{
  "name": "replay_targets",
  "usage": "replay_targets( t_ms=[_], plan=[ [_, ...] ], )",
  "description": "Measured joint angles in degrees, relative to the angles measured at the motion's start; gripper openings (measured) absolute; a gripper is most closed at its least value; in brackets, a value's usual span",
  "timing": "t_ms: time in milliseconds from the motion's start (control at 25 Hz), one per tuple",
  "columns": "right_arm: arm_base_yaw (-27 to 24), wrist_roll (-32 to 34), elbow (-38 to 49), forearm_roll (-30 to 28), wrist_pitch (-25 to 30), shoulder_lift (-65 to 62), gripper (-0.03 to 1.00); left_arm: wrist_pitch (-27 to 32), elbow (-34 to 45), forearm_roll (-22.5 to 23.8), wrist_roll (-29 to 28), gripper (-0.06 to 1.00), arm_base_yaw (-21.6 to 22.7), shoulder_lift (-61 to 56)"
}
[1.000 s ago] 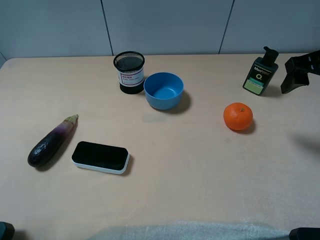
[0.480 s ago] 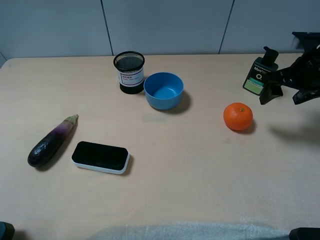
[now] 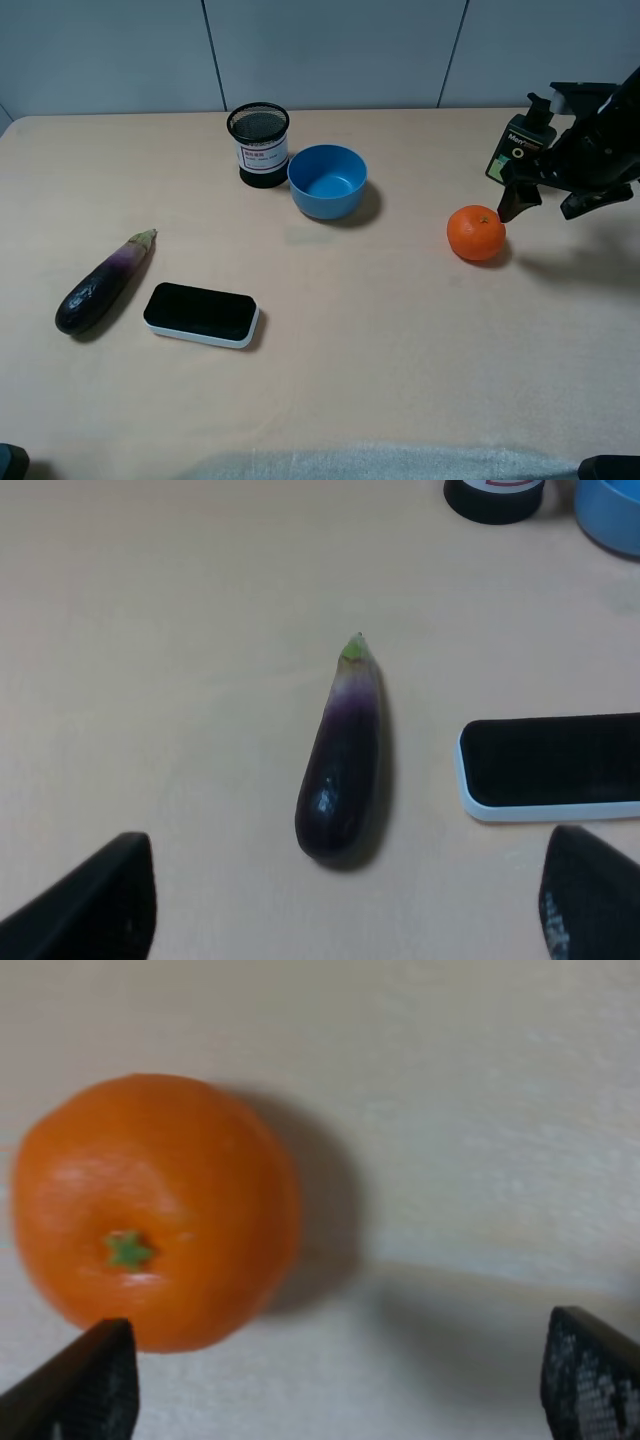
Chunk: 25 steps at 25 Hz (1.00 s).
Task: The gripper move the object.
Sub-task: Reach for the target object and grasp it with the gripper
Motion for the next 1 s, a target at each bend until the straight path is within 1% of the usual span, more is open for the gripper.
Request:
replay_targets(
  t_ms=[440, 560, 880, 1000],
  plan=[
    [10.8, 0.0, 0.0, 0.0, -0.3, 0.0, 0.61, 0.0, 0.0, 0.0, 0.0, 0.77, 0.0, 0.0],
    [13.1, 0.0, 0.0, 0.0, -0.7, 0.0, 0.61, 0.0, 0.0, 0.0, 0.0, 0.77, 0.0, 0.0],
    [13.7, 0.0, 0.0, -0.2, -1.7, 2.9, 0.61, 0.0, 0.0, 0.0, 0.0, 0.77, 0.0, 0.0],
    [13.7, 0.0, -0.3, -1.6, -1.6, 4.5, 0.61, 0.0, 0.0, 0.0, 0.0, 0.77, 0.0, 0.0]
  ],
)
